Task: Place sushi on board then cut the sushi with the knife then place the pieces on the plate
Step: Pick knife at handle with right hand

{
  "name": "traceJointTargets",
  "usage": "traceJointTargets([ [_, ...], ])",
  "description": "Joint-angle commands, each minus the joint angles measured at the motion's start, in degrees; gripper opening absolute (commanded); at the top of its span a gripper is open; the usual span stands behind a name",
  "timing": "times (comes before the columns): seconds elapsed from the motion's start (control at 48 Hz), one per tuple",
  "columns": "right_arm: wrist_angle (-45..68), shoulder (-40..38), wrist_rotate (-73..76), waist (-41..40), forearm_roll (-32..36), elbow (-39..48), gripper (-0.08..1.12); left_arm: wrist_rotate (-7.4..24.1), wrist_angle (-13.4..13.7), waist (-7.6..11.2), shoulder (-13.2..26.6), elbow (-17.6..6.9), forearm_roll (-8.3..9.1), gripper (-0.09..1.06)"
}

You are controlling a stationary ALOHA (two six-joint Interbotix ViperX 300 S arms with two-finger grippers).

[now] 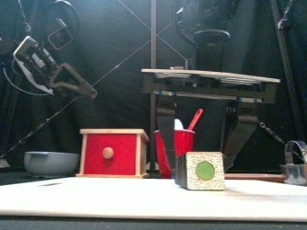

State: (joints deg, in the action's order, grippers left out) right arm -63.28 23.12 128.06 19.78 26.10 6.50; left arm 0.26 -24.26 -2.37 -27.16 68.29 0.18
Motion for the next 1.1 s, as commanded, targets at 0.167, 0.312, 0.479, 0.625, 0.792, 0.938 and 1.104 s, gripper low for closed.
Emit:
traceJointTargets([
  [0.167, -1.58, -4.92, -2.46, 0.44, 1.58, -0.53, 0.92, 0.0, -0.09, 0.0, -0.18, -0.7, 0.0, -0.02],
  [0.312, -1.58, -9.14, -7.82, 0.44, 4.39, 0.09, 0.92, -0.09, 0.26, 0.0, -0.26, -0.7, -0.09, -0.02],
  [0.479, -1.41, -14.77, -16.79, 0.09, 7.82, 1.41, 0.92, -0.35, 0.35, 0.0, -0.62, -0.7, -0.09, -0.02],
  [0.625, -0.44, -20.13, -26.54, -0.97, 8.0, 3.6, 0.92, -0.35, 0.35, 0.09, -0.88, -0.7, -0.09, -0.02],
  [0.792, 2.9, -26.98, -40.34, -5.89, 4.75, 6.33, 0.92, -0.35, 0.35, 0.0, -1.05, -0.79, -0.09, -0.02],
  [0.938, 5.54, -33.13, -52.12, -11.95, -0.26, 8.61, 0.91, -0.35, 0.35, 0.0, -1.32, -0.79, -0.09, -0.02],
  [1.104, 7.21, -40.52, -66.09, -20.65, -6.33, 11.43, 0.91, -0.35, 0.35, 0.0, -2.29, -1.05, -0.18, -0.02],
])
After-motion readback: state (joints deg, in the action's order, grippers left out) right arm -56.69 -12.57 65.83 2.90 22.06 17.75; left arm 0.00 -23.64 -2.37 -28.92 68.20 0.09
